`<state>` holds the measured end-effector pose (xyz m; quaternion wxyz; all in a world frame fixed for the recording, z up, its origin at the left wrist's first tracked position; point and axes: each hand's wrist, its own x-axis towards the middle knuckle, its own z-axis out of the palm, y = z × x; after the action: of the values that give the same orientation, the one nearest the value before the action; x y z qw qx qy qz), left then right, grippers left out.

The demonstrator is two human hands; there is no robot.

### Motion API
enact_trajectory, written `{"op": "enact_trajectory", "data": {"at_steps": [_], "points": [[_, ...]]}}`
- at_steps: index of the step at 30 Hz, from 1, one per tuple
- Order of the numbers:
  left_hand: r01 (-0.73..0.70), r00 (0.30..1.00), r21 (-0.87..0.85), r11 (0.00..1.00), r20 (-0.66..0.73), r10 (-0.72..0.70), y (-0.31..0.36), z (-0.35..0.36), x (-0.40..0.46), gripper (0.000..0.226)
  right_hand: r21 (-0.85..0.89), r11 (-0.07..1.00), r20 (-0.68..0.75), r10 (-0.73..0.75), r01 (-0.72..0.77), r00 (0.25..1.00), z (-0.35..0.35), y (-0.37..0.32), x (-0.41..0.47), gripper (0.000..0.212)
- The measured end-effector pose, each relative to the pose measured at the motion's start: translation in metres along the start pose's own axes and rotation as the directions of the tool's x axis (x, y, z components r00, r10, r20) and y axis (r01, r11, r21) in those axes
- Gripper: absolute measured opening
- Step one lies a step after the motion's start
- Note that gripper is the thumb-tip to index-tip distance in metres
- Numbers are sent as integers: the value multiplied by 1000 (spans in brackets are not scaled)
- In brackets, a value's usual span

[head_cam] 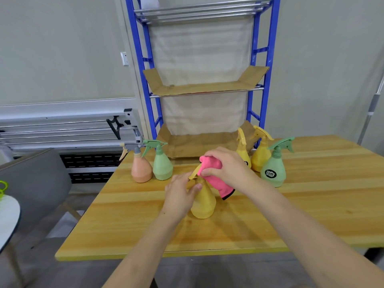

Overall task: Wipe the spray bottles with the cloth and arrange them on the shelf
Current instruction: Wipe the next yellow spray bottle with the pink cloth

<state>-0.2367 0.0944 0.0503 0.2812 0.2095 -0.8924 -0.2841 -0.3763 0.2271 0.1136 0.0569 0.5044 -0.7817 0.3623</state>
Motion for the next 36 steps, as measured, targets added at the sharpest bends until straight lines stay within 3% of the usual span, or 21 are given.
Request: {"op": "enact_trajectory", "data": {"at_steps": [5, 11, 28, 36], "points": [[37, 999, 17, 999, -19, -36, -2, 4, 1, 45, -162, 987, 15, 7, -5, 1000, -2, -11, 3, 51], [27, 999, 13, 1000, -25, -27, 2, 2, -4, 36, -74, 995, 42, -69, 72, 997, -4, -6, -1, 24], [49, 996, -6, 999, -80, -50, 5, 10, -9, 37, -220, 975, -6, -19, 17, 1000, 1, -21, -15, 62], [78, 994, -54, 995, -78, -82, 6, 11, -10, 36, -276, 961, -87, -13, -12, 996, 21, -25, -17, 67]]}}
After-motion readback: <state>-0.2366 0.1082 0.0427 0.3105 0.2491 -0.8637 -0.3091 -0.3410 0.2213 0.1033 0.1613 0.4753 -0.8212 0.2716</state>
